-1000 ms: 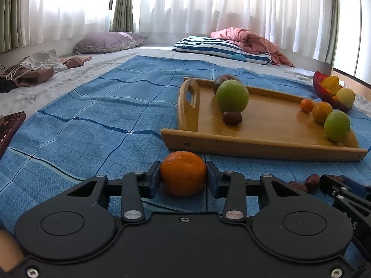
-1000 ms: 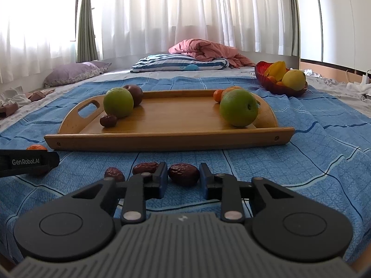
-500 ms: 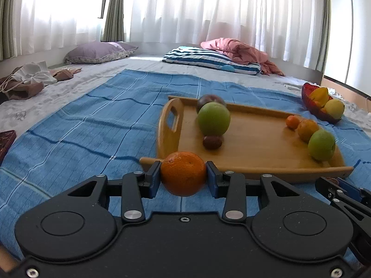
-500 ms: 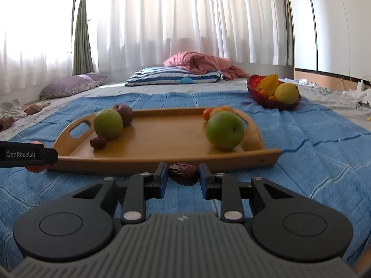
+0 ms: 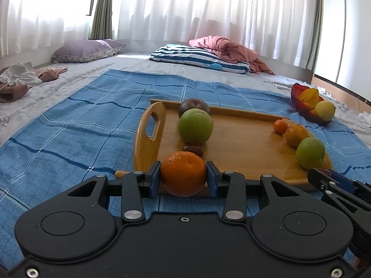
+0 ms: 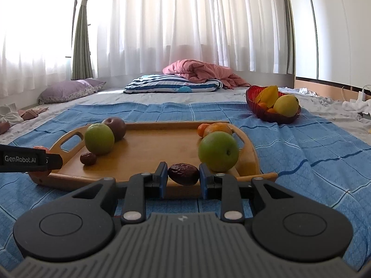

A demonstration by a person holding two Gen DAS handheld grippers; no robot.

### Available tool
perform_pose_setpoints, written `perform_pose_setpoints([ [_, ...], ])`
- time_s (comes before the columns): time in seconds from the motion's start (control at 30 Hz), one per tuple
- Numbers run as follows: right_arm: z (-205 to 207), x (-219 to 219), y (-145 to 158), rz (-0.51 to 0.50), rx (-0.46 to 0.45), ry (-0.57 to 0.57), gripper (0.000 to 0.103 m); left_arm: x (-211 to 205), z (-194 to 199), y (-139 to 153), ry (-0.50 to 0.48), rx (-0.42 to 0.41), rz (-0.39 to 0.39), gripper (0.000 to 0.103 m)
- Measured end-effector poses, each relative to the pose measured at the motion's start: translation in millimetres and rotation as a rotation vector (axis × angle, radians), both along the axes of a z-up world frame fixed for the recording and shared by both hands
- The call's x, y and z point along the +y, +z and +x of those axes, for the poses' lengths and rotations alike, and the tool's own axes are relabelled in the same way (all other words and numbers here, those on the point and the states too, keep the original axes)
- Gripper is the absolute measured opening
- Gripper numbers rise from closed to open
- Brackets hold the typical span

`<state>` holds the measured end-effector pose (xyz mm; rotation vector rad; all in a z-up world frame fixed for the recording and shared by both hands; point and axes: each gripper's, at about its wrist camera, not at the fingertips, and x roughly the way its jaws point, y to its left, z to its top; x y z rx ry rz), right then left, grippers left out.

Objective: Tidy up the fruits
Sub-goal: 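Carry the tangerine and date in both grippers onto the tray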

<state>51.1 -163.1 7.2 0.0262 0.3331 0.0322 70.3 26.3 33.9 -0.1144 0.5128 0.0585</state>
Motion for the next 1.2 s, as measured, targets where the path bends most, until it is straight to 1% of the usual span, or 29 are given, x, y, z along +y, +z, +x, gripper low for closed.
perform_pose_setpoints([
  [0.27,14.0,-10.5,2.9,-0.013,0.006,-0.017,0.034,1.5,17.4,-1.2,-0.012,0.030,-0.026,0.038],
  [0.4,19.6,-13.8,2.2,-0.039,0.001,-0.030,0.034,1.7,24.5,-2.7,-0.017,0.042,-0.034,0.039],
  [0.67,31.0,-23.0,-4.3,-0.070,0.030,-0.059,0.034,2.7,37.0,-8.5,-0.017,0.071,-0.044,0.039],
  [0.93,36.3,-27.5,-8.2,-0.069,0.039,-0.078,0.034,3.7,47.0,-13.4,-0.009,0.085,-0.050,0.038],
  [1.2,44.7,-27.9,-12.8,-0.066,0.079,-0.076,0.034,2.9,52.5,-14.8,-0.008,0.091,-0.057,0.038],
])
